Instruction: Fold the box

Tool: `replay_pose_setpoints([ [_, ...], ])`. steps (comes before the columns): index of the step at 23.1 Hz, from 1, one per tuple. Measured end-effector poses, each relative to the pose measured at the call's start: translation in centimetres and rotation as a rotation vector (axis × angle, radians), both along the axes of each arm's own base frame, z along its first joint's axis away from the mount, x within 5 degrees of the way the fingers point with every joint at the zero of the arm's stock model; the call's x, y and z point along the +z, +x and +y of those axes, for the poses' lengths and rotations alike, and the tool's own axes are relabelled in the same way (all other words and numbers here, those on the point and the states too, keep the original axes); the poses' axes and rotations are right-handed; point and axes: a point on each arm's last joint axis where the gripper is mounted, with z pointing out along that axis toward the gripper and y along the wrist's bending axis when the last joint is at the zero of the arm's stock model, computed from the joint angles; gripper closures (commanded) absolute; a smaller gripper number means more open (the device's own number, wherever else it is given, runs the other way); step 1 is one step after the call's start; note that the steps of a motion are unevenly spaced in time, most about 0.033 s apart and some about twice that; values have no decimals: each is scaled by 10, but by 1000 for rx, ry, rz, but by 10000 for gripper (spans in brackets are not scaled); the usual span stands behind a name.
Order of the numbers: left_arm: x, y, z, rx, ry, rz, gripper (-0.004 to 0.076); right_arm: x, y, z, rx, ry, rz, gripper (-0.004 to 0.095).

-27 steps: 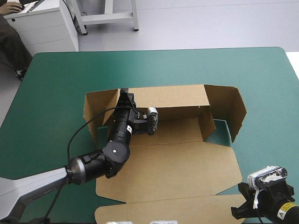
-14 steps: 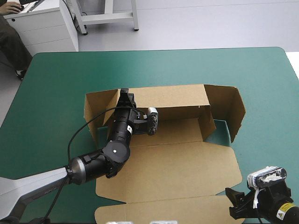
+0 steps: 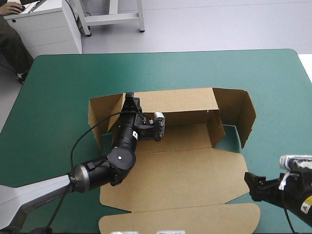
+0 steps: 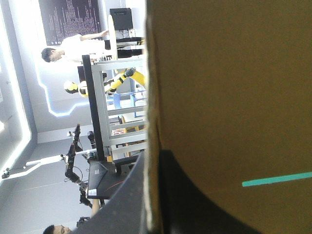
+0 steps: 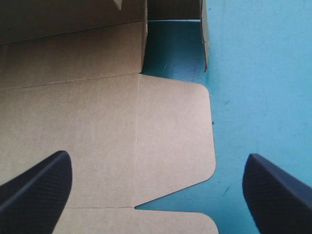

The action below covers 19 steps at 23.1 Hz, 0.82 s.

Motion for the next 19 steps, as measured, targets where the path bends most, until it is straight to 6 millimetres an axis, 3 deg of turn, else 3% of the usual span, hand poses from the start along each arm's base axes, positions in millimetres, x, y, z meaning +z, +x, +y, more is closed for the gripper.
replay_pose_setpoints([
  [6,0,0,0,-1,0,0,734,56,40,9,22,-48,-51,35],
  [7,0,0,0,-1,0,0,734,78,55,10,10,-67,-90,35],
  [10,0,0,0,-1,0,0,734,116,88,13,-22,-129,-143,35],
  [11,0,0,0,-1,0,0,734,129,111,17,-19,-161,-138,35],
  [16,0,0,0,-1,0,1,734,140,187,34,11,-240,-43,35],
  [19,0,0,0,-2,0,1,734,128,246,32,28,-227,64,35],
])
